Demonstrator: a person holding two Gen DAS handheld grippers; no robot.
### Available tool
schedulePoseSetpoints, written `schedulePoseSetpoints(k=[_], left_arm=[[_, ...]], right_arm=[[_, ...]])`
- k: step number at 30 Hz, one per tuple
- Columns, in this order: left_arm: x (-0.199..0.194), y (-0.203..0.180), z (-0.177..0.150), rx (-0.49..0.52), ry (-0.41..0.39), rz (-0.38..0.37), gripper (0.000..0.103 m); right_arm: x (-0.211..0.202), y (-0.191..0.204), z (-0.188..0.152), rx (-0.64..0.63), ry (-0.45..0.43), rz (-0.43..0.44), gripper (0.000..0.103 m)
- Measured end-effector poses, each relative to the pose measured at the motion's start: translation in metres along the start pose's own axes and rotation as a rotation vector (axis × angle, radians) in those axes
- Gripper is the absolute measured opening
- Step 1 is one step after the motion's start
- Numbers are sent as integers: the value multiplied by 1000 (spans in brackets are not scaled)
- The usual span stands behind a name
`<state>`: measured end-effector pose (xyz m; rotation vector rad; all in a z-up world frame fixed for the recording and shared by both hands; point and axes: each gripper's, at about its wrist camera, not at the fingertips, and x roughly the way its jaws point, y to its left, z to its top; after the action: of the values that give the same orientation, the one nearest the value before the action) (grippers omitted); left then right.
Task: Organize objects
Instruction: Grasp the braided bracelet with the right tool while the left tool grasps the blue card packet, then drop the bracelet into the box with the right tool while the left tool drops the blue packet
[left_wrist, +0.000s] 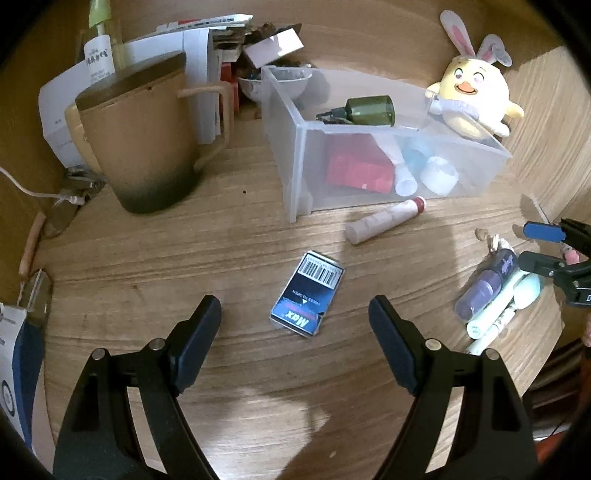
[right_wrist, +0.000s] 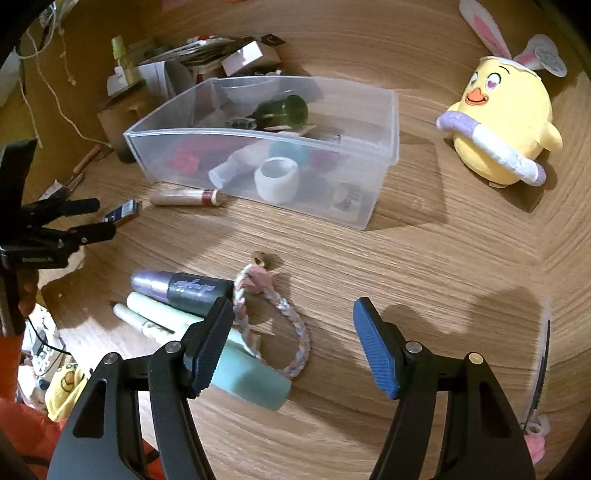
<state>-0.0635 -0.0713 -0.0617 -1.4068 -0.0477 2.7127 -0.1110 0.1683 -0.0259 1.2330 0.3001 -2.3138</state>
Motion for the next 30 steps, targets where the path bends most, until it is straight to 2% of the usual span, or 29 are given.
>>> schedulePoseSetpoints(k=[6, 10, 15, 17, 21, 22, 25, 30], left_arm=[[3, -4, -2, 22, 4, 3, 82], [6, -6, 0, 31, 1, 12, 81], [9, -5, 5, 27, -16, 24, 68], [9, -6, 6, 34, -19, 19, 57], [8, -12, 5, 69, -31, 26, 47], [8, -12, 5, 74, -32, 20, 42], [8, -14, 6, 78, -32, 18, 27], [7, -11, 6, 60, -35, 20, 27]], right_arm=[[11, -1, 1, -4, 29, -32, 63], [17, -8, 2, 21, 32, -35, 56], [23, -9, 3, 14, 20, -65, 46], [23, -8, 2, 14, 9, -65, 39], [21, -10, 1, 26, -8, -72, 17], [21, -10, 0, 31, -11, -72, 12], [20, -13, -1, 56, -25, -64, 10], [12, -15, -3, 95, -66, -55, 9]])
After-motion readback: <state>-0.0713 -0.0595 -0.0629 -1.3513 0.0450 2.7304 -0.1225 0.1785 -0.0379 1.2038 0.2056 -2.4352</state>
